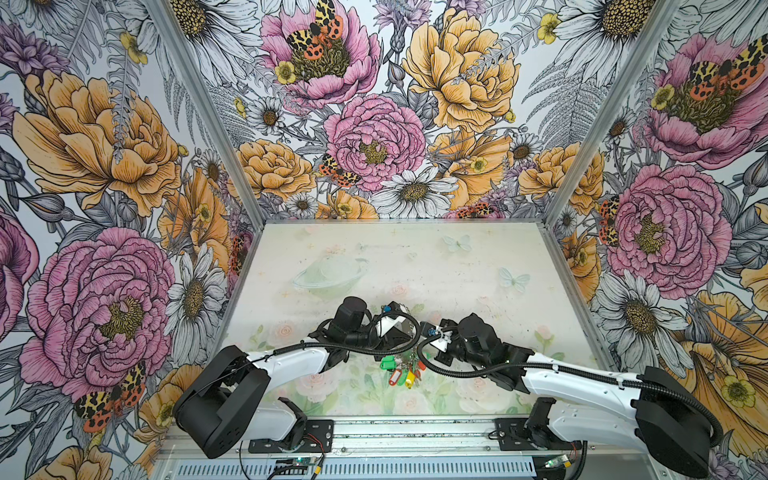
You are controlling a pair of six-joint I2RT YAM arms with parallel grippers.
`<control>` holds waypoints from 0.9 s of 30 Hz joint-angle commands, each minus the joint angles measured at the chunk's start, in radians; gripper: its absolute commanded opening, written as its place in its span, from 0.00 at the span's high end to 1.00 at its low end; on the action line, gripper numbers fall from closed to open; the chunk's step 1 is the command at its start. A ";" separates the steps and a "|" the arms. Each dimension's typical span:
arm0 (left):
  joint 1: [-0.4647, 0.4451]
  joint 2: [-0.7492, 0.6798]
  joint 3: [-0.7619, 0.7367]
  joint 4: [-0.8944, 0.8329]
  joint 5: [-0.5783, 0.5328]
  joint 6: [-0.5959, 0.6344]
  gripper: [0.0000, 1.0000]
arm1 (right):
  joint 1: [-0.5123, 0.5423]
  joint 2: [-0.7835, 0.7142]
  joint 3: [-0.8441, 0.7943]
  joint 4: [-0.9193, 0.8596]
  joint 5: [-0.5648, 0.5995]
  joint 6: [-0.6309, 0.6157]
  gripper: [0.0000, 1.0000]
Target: Put the keys on the keyring
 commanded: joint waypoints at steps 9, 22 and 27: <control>0.005 0.002 0.030 0.011 0.036 -0.009 1.00 | 0.041 0.014 -0.015 0.068 0.036 -0.057 1.00; 0.016 0.000 0.035 0.010 0.035 -0.032 1.00 | 0.087 0.048 -0.033 0.114 0.126 -0.115 1.00; 0.019 -0.005 0.034 0.011 0.032 -0.036 1.00 | 0.110 0.065 -0.037 0.125 0.146 -0.145 1.00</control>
